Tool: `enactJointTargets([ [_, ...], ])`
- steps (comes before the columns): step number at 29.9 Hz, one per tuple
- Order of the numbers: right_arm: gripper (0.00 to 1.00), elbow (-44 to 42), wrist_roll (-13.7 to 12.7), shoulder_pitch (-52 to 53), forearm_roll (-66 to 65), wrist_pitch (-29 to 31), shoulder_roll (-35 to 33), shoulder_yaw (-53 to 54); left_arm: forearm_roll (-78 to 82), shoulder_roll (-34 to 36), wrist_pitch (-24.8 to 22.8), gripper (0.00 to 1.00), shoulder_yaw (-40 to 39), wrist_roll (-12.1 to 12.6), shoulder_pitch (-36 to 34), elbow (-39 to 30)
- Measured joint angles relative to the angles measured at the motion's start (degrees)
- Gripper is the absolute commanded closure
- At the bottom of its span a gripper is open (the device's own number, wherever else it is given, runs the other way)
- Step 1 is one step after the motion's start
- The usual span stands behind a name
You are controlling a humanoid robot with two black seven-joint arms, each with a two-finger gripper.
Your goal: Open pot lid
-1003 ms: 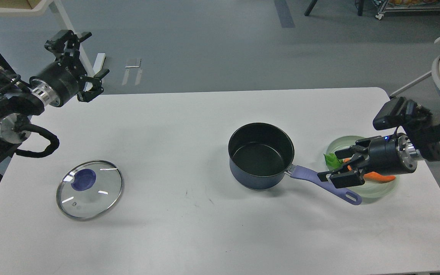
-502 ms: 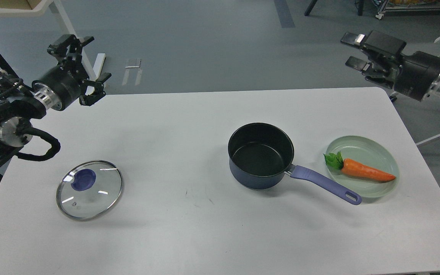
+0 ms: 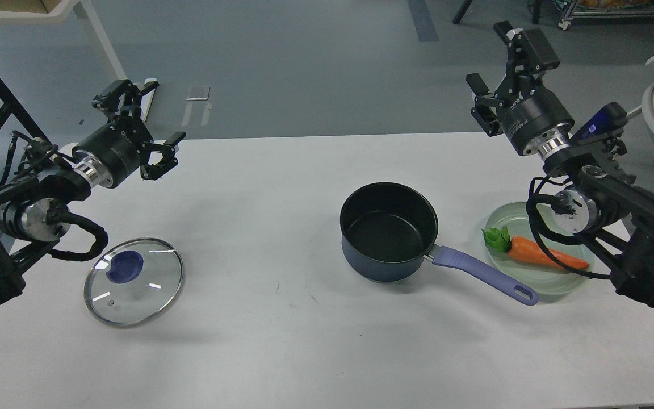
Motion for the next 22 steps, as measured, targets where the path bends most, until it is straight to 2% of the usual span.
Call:
enactJointTargets([
  [6,0.0,-0.54,-0.09,-4.54,4.17,0.38,3.31,3.41,0.51,-2.5,-2.9,0.0,-2.19,0.06,2.34,1.52],
  [9,0.0,-1.47,-1.67,-5.22,6.57,1.66,3.59,3.84,0.53,-4.21,-4.05,0.0,-4.18,0.23,3.03,3.02],
  [14,0.0,-3.89,-4.55,-5.35,9.21,8.96,3.32,3.86,0.54,-7.55,-4.76,0.0,-7.1,0.56,4.01,4.49],
  [22,0.0,-4.27,-4.6,-6.2,9.33,16.33,0.1,2.59,0.53,-11.41,-5.06,0.0,-8.28,2.55,4.36,5.96],
])
